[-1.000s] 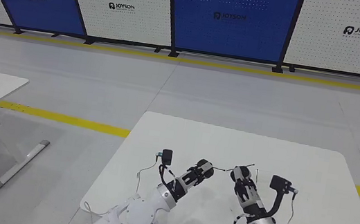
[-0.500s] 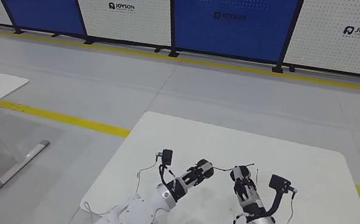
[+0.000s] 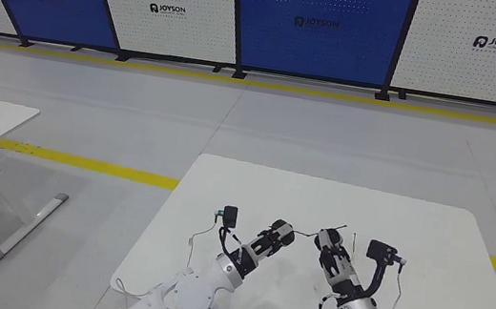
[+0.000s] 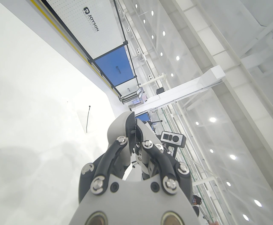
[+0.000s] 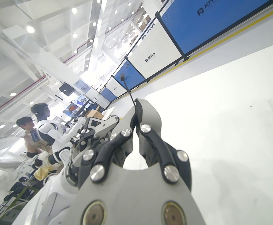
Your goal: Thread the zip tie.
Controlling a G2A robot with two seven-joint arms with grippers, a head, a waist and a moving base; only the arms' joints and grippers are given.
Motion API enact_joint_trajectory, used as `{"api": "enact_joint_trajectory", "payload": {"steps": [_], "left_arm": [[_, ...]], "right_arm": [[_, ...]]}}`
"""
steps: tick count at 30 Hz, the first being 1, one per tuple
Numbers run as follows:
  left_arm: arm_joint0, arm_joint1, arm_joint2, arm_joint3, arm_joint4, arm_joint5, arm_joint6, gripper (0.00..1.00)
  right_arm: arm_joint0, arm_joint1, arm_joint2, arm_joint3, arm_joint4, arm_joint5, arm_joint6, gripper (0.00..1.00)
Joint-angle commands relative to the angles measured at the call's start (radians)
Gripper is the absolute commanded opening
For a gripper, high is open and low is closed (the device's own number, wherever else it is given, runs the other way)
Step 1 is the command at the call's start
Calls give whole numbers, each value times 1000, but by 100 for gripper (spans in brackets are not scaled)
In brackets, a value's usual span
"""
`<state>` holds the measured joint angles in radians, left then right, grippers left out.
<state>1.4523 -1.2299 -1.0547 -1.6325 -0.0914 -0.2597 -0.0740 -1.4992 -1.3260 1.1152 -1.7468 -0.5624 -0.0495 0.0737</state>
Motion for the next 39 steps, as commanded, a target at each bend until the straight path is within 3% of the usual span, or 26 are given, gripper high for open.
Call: {"api": "enact_joint_trajectory", "payload": {"steps": [1,10,21,22,23,27,32,39], "left_arm": [[0,0,0,0,0,0,0,0],[0,0,0,0,0,0,0,0],[-3,-3,5,-1,3,6,5,0],[-3,-3,5,-1,4,6,5,0],[-4,-4,5,0,4,5,5,0],[-2,-5,6,2,6,3,6,0],[1,-5,4,3,8,-2,8,0],[5,-6,1,1,14,-3,8,0]], "right_arm": [[3,-1,-4,4,1,2,2,0],[14,-7,-21,22,21,1,16,0],[7,-7,2,24,36,3,8,0],[6,-7,1,23,34,2,10,5],[6,-7,1,22,33,1,10,16],[3,-7,1,21,29,-6,11,31],[1,-7,-2,19,16,-14,12,36],[-7,-6,-1,17,8,-28,5,35]]}}
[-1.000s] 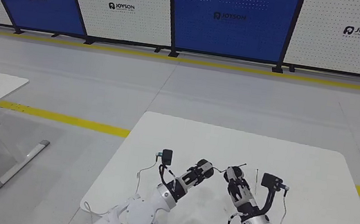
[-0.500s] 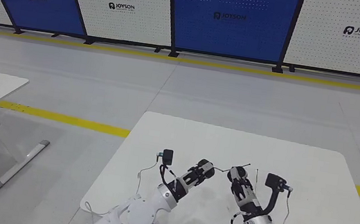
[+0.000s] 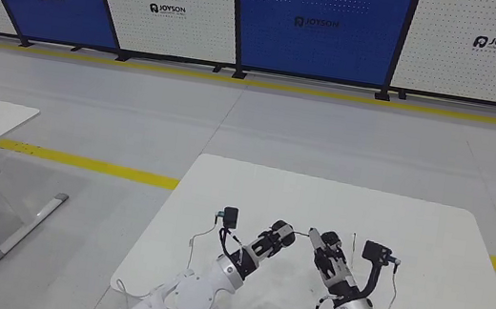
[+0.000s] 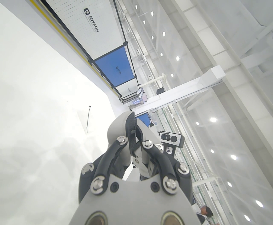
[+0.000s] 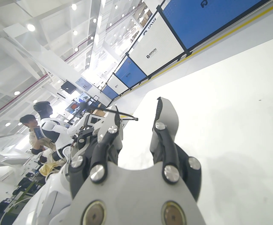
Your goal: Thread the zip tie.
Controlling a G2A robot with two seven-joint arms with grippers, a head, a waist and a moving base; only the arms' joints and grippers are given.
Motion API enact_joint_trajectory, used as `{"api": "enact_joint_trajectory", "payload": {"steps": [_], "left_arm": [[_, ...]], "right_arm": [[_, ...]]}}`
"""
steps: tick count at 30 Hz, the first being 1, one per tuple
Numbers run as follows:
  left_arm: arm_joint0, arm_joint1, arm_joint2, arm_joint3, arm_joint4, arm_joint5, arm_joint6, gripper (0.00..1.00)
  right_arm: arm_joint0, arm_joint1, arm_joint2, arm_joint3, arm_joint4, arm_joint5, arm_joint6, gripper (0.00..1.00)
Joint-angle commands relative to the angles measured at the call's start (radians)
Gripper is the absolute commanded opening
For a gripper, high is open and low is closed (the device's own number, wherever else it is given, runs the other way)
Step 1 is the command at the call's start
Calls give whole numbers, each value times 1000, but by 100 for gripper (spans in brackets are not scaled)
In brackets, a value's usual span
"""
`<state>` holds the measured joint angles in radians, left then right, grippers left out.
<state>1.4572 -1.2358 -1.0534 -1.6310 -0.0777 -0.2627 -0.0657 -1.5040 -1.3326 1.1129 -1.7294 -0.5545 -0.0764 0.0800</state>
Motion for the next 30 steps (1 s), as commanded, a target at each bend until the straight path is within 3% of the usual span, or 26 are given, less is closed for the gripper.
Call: {"api": "enact_joint_trajectory", "payload": {"steps": [1,8,11,12,30], "left_arm": [[1,0,0,0,1,0,0,0],[1,-2,2,1,6,4,1,0],[0,-3,4,2,9,5,2,0],[0,-4,5,2,10,5,3,0],[12,-6,8,-16,18,1,6,0]], "right_arm": [[-4,0,3,-1,0,-2,-2,35],[-20,2,17,-8,-1,-13,-14,30],[-27,3,24,-12,-2,-20,-23,13],[-29,3,26,-14,-2,-21,-25,0],[-23,5,31,-14,-20,-25,4,0]]}}
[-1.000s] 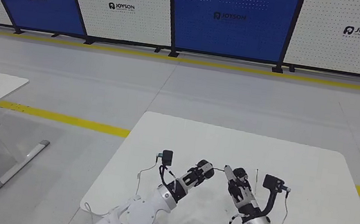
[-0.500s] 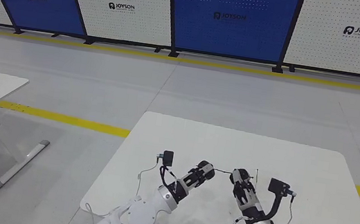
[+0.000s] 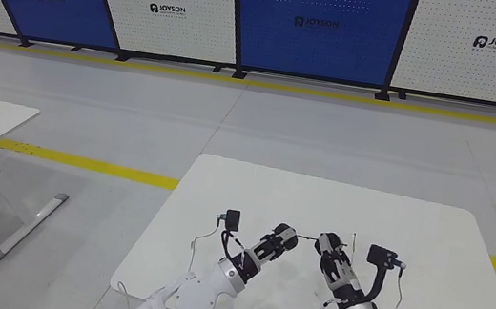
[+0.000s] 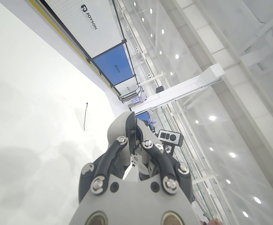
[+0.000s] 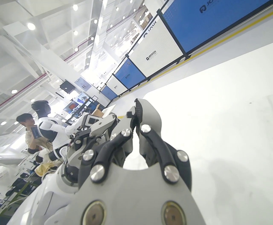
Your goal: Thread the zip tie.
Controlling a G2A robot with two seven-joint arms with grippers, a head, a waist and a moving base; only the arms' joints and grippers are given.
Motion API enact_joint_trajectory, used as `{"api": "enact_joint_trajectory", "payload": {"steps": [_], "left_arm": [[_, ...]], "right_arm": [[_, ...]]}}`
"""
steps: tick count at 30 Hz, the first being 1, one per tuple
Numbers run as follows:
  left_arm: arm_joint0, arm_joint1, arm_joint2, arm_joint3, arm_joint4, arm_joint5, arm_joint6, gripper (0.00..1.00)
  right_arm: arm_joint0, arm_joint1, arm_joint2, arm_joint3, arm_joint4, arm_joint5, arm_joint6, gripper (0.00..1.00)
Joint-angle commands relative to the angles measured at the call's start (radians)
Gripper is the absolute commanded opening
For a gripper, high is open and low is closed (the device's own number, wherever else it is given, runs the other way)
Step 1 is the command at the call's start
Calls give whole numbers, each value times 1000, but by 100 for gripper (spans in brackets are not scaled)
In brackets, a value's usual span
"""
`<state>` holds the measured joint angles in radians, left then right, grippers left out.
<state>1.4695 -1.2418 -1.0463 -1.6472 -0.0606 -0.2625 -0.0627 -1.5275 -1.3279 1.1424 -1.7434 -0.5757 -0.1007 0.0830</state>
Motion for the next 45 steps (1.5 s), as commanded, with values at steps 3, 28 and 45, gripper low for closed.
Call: {"api": "enact_joint_trajectory", "payload": {"steps": [3,28,45], "left_arm": [[-2,-1,3,1,17,9,12,8],[-15,-19,64,25,153,30,105,35],[-28,-26,72,37,158,26,94,0]], "right_arm": [[-1,1,6,0,2,-1,5,0],[-16,3,18,-18,8,7,19,0],[-22,4,13,-27,-5,-5,25,0]]}}
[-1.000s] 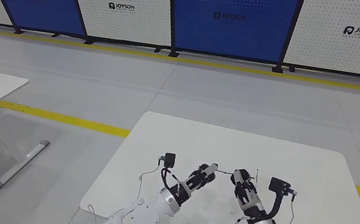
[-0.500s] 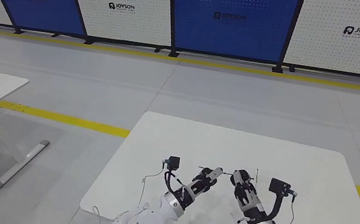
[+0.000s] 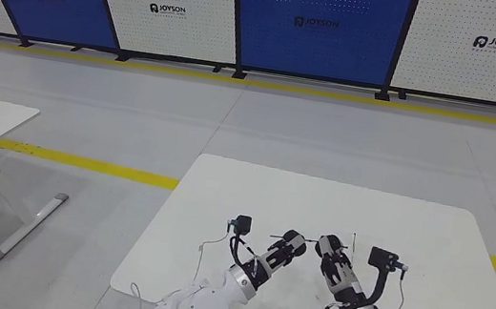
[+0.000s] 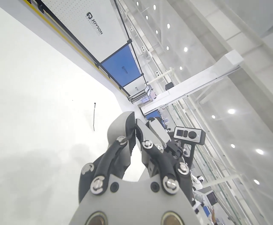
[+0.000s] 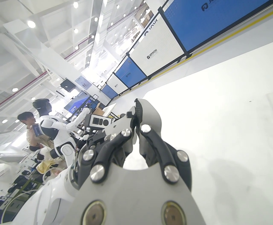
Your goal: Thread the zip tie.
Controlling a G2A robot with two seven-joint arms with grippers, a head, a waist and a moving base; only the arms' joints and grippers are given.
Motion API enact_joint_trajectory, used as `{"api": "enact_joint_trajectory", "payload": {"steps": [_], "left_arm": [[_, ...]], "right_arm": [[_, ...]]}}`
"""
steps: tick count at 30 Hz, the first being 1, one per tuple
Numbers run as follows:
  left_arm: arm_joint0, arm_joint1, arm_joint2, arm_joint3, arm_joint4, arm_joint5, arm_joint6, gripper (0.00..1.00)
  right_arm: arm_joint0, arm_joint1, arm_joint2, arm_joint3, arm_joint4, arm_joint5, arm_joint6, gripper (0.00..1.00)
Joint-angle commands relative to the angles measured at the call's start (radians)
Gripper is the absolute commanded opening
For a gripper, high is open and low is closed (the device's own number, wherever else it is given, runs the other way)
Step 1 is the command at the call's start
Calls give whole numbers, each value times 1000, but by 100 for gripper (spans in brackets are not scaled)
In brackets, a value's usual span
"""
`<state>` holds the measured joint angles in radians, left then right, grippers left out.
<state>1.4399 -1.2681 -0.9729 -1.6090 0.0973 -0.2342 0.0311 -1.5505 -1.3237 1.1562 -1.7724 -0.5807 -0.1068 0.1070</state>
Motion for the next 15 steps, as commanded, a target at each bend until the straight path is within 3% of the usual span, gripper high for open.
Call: {"api": "enact_joint_trajectory", "payload": {"steps": [1,15], "left_arm": [[3,0,-2,-2,0,-4,1,0],[23,4,-12,-24,22,-18,-21,0]], "right_arm": [[2,0,-1,3,-1,3,2,0],[7,1,-2,5,-18,7,10,0]]}}
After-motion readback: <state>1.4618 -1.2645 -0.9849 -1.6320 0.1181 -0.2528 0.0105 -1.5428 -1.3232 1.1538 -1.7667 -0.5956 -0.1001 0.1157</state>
